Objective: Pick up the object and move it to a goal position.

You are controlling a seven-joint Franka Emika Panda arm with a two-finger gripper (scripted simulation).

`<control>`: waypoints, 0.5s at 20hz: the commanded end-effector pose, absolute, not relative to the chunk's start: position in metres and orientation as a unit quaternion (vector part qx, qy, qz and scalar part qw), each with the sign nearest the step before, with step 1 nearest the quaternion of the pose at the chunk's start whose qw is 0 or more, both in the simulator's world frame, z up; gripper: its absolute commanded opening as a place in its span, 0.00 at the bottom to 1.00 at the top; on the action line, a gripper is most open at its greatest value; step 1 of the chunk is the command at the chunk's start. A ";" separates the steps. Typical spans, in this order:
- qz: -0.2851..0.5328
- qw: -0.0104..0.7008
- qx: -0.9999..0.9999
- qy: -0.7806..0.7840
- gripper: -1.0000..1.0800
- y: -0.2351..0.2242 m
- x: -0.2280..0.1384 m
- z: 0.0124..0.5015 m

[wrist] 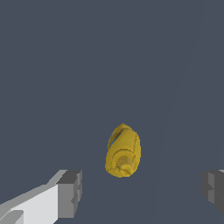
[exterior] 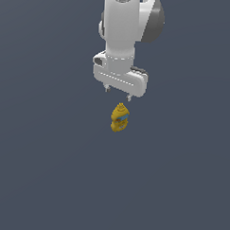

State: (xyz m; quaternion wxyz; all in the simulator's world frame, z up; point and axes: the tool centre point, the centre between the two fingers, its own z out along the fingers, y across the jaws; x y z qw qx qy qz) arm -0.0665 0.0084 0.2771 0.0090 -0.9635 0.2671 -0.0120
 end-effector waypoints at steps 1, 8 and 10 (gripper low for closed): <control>-0.010 0.008 -0.955 0.296 0.96 0.011 -0.069 0.271; -0.006 0.006 -0.928 0.373 0.96 0.016 -0.076 0.253; -0.005 0.005 -0.919 0.395 0.96 0.018 -0.078 0.248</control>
